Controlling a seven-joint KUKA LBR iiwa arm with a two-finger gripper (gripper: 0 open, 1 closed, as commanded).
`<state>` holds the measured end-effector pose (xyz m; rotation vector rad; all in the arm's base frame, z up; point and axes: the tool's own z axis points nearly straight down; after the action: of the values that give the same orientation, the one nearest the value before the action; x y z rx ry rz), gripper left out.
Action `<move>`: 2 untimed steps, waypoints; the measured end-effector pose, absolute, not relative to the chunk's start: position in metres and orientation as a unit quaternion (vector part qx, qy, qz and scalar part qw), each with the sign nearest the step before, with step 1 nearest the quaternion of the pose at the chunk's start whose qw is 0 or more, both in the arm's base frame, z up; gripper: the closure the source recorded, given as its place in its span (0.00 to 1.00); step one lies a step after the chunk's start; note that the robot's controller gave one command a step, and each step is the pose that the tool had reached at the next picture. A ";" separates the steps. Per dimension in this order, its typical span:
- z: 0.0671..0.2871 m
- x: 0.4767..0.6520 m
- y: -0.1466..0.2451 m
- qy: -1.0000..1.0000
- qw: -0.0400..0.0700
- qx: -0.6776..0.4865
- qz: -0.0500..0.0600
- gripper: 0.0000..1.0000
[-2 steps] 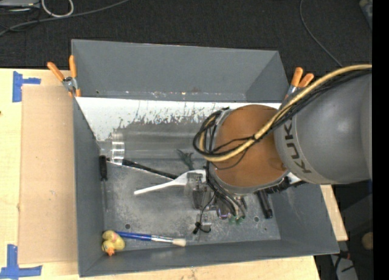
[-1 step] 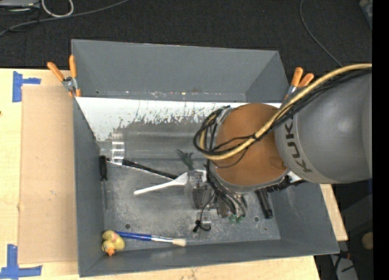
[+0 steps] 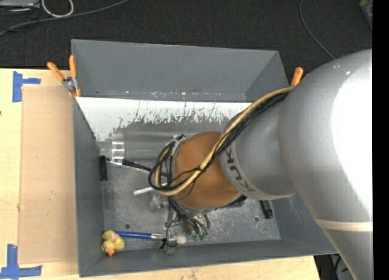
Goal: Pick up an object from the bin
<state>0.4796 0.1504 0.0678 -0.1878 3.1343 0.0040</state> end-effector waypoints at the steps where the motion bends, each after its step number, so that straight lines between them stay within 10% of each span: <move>1: 0.121 0.469 0.149 1.000 0.002 -0.020 0.000 0.00; 2: 0.077 0.478 0.149 0.999 0.003 -0.047 0.001 0.00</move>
Offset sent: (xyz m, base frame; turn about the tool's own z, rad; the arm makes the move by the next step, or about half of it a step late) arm -0.0026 -0.0014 0.0099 0.0241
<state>0.4777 0.1490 0.0769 -0.1460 3.1328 0.0045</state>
